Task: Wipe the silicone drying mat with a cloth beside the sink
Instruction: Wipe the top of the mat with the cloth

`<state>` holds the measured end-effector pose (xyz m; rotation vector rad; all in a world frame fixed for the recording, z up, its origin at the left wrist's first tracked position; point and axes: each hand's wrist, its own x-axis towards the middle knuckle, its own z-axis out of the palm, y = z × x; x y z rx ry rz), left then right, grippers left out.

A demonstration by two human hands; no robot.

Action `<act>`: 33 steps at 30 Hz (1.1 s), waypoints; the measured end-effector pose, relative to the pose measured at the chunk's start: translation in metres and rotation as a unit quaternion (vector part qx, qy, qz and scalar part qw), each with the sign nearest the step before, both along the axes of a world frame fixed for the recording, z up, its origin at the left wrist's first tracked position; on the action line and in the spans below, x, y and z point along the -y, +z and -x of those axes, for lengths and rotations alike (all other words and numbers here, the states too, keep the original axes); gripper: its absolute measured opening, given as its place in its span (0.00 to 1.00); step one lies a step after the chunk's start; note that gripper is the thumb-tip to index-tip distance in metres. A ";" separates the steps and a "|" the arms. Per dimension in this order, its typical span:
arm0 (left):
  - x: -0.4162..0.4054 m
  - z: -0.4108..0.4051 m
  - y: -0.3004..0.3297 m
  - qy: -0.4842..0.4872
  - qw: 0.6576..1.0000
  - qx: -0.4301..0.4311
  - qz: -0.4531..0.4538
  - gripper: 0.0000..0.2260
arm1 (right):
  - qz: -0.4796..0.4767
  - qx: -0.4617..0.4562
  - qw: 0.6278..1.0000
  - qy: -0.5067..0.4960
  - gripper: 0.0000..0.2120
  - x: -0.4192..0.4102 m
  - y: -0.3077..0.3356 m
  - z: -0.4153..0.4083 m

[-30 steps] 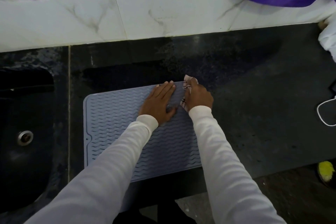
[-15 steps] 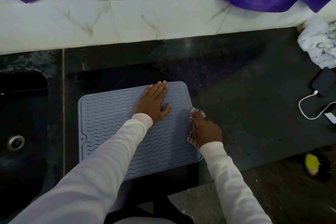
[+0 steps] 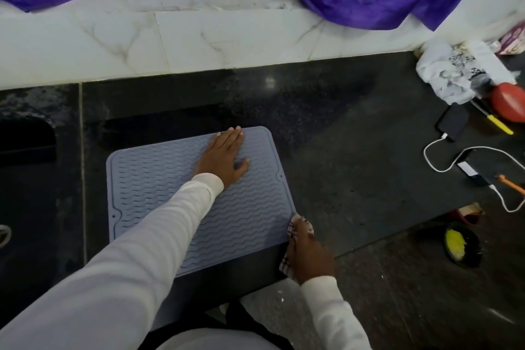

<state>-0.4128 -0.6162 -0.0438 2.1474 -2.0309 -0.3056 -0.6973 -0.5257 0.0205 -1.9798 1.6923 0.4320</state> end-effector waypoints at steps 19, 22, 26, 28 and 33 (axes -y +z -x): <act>-0.117 -0.074 0.010 0.183 0.953 -0.226 0.089 0.25 | 0.136 0.197 0.967 0.089 0.21 0.053 0.030 -0.121; -0.161 -0.110 0.006 0.234 0.948 -0.194 0.093 0.26 | 0.126 0.156 0.970 0.135 0.21 0.067 0.026 -0.169; -0.189 -0.134 0.006 0.271 0.950 -0.147 0.058 0.25 | 0.107 0.210 0.946 0.223 0.20 0.020 0.022 -0.254; -0.193 -0.132 0.002 0.268 0.955 -0.122 0.045 0.27 | 0.105 0.169 0.945 0.258 0.19 -0.021 0.004 -0.288; -0.196 -0.121 -0.005 0.280 0.960 -0.010 -0.010 0.27 | 0.091 0.041 0.949 0.298 0.29 -0.055 -0.019 -0.285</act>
